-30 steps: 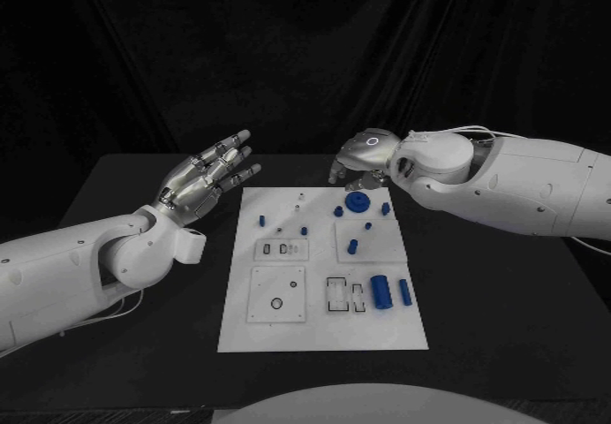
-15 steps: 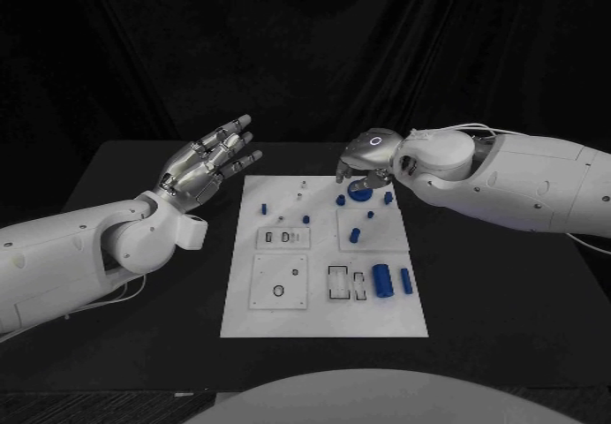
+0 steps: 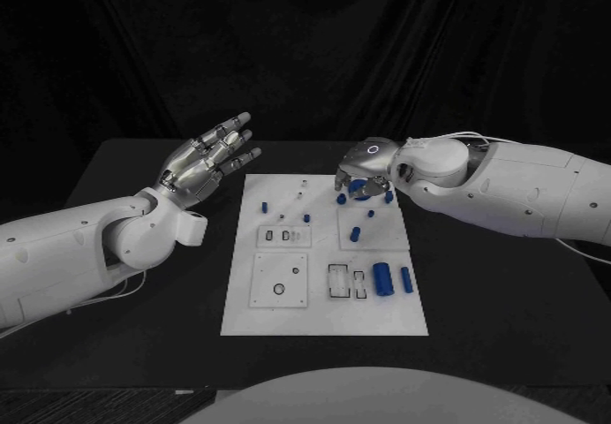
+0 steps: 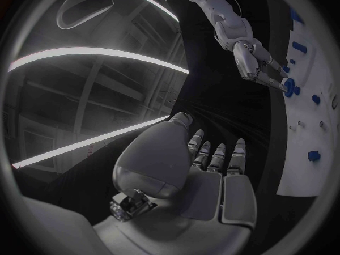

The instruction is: Assemble the parts on the task board

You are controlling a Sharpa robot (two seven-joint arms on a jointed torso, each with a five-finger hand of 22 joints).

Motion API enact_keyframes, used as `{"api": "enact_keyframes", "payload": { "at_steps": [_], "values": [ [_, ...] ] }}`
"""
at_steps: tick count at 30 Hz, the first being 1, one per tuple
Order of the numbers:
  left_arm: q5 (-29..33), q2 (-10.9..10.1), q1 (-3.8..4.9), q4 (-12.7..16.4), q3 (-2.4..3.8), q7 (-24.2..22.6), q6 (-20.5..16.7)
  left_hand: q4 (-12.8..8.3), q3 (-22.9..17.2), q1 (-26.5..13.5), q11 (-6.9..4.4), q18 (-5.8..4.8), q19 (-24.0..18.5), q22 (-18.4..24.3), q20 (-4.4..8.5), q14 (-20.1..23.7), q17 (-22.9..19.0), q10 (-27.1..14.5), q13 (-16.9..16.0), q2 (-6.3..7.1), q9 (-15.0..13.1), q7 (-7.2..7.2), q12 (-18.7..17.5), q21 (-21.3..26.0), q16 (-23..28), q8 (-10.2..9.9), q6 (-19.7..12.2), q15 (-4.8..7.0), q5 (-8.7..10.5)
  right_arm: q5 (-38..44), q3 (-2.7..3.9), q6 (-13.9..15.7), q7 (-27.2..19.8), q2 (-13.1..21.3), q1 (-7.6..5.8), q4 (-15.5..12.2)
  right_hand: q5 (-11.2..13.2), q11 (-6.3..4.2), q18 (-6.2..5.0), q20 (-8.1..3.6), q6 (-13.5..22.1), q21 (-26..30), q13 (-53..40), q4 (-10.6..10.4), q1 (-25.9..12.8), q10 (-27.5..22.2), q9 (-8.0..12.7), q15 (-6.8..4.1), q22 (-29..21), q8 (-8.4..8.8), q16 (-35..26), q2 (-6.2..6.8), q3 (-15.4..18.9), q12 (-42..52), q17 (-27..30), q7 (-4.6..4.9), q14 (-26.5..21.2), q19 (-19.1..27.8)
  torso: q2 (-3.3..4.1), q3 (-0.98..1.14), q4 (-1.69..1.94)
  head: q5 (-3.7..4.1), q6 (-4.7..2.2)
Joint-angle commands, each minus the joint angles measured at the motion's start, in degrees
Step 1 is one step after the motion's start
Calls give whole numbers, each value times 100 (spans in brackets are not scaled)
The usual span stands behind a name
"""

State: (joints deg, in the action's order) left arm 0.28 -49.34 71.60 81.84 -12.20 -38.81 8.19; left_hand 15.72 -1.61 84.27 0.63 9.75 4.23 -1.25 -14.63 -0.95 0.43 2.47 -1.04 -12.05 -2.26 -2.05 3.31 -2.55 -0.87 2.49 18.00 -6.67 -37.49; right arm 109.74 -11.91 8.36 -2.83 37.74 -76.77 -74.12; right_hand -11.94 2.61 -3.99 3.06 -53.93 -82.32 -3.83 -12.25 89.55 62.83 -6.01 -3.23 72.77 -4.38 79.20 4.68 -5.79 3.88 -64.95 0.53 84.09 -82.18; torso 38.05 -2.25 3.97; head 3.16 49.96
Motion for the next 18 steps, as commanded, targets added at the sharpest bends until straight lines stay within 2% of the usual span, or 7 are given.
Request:
{"api": "enact_keyframes", "payload": {
  "at_steps": [1, 5, 8, 14, 18],
  "values": [
    [-2, 9, 15, -7, 6, -616, 156, 5, -38, 68, 17, 54, -37, 10, -11, 8, 2, -48, 10, -8, 8, -36, -26, 26, -21, -27, -30, -47, -38, 67, 4, 206, -88, -37, 60, 70, 7, 4, 11, -11, 31, 39, -6, -4, -42, 28, -4, -14, -3, 22, -39, 63, -46, 14, 27, -3, 176, 30, -6, 6, 3, -7, 4],
    [-2, 7, 15, -22, 5, -561, 217, 0, -40, 71, 27, 54, -39, 10, -16, 9, 2, -53, 10, 2, 6, -52, -29, 28, -21, -24, -21, -57, -32, 67, 4, 281, -114, -81, 129, 162, -19, 3, 8, -15, 23, 51, -5, -10, -55, -6, -15, -16, -18, 17, -52, 72, -69, 4, 51, 6, 170, 41, -8, -3, -5, -30, 4],
    [-2, 12, 15, -61, 5, -482, 316, -25, -14, 70, 32, 54, -62, 16, -23, 21, -4, -79, 17, 87, 5, -65, -53, 43, -6, -21, -37, -51, -12, 67, 4, 365, -163, -135, 183, 258, -92, 14, 2, -18, 7, 70, -10, -13, -60, -14, -32, -16, -44, 8, -75, 67, -112, 16, 92, 26, 160, 59, -8, -2, -2, -21, 4],
    [-2, 23, 15, -141, 5, -342, 454, -33, -11, 67, 37, 50, -104, 27, -32, 39, -11, -110, 24, 106, 4, -79, -81, 69, 13, -18, -38, -54, -13, 67, 4, 547, -258, -226, 271, 413, -332, 11, 1, -20, -23, 87, -14, 7, -44, -51, -80, -17, -44, -4, -97, 100, -257, 33, 125, -10, 156, 68, -16, -1, 11, 8, 4],
    [-2, 29, 15, -175, 5, -274, 522, -35, -14, 68, 43, 49, -106, 27, -36, 37, -9, -113, 24, 104, -2, -90, -82, 70, 10, -10, -1, -61, -14, 67, 4, 606, -308, -267, 303, 493, -489, 14, 0, -19, -46, 95, -17, 9, -50, -52, -110, -16, -41, -11, -101, 115, -363, 49, 128, -6, 157, 71, -19, -3, 6, 0, 4]
  ]
}}
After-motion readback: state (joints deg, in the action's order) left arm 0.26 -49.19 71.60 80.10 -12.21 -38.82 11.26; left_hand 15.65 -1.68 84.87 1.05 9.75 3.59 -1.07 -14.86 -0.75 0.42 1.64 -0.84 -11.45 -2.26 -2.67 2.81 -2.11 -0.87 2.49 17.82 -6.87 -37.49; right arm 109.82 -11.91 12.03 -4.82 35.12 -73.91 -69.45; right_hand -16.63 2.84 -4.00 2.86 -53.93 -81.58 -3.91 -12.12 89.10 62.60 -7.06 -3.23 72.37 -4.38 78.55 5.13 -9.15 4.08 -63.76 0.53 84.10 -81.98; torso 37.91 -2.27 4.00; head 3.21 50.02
